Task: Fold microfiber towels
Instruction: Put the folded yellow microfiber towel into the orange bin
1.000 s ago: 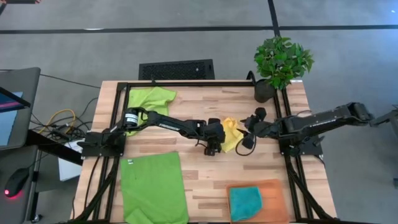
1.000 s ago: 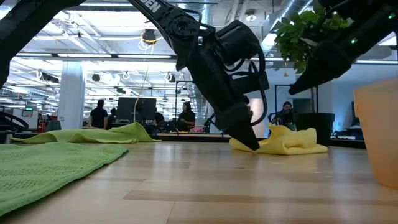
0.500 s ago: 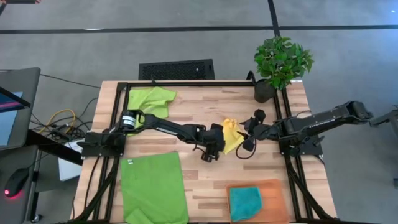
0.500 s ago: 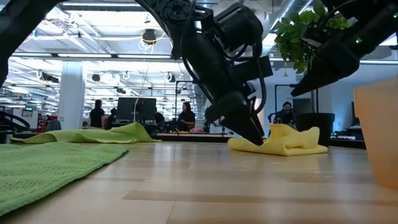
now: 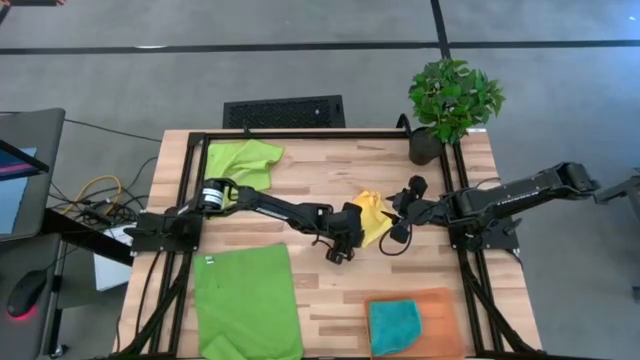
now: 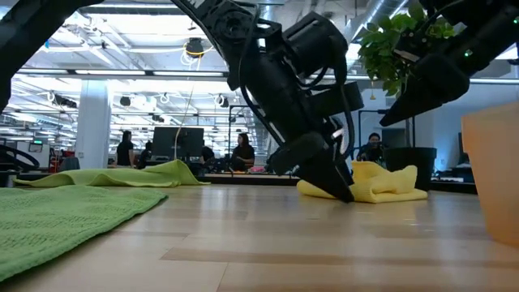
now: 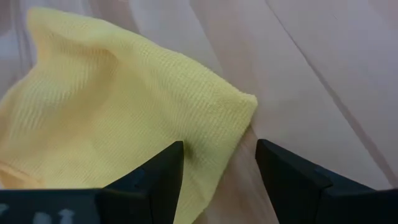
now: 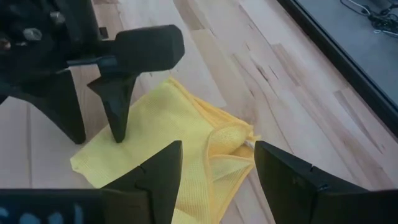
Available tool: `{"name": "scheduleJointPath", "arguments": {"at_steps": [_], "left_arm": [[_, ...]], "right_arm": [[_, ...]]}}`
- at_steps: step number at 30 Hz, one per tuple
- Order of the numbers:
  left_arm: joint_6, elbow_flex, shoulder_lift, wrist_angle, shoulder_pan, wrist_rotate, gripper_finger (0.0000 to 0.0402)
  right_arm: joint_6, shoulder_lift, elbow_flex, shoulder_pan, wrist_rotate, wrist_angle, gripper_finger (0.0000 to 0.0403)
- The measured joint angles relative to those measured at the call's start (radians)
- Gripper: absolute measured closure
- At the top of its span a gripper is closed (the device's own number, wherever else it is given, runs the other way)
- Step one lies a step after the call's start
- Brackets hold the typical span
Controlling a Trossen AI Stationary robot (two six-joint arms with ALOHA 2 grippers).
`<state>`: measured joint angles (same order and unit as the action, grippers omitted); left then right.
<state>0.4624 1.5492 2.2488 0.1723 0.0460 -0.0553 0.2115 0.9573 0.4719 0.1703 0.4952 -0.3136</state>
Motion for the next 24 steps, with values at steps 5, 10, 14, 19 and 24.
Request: {"name": "scheduleJointPath", "arguments": {"at_steps": [5,10,14,19,24], "left_arm": [[-0.057,0.001,0.005,-0.012,0.003,-0.083,0.0210],[-0.083,0.000,0.008,-0.018,0.001,-0.099,0.0277],[-0.102,-0.001,0.010,-0.016,0.000,-0.107,0.0369],[-0.180,0.022,0.008,0.017,-0.003,-0.103,0.0392],[-0.254,0.131,0.007,0.117,0.021,-0.094,0.0398]], "right_arm": [[0.000,0.000,0.000,0.000,0.000,0.000,0.0177],[0.000,0.000,0.000,0.000,-0.027,0.000,0.0177],[0.000,-0.003,0.000,0.001,-0.031,-0.008,0.0177],[0.000,-0.032,0.000,0.002,-0.034,-0.064,0.0177],[0.000,-0.084,0.000,0.025,-0.034,-0.129,0.0177]]}}
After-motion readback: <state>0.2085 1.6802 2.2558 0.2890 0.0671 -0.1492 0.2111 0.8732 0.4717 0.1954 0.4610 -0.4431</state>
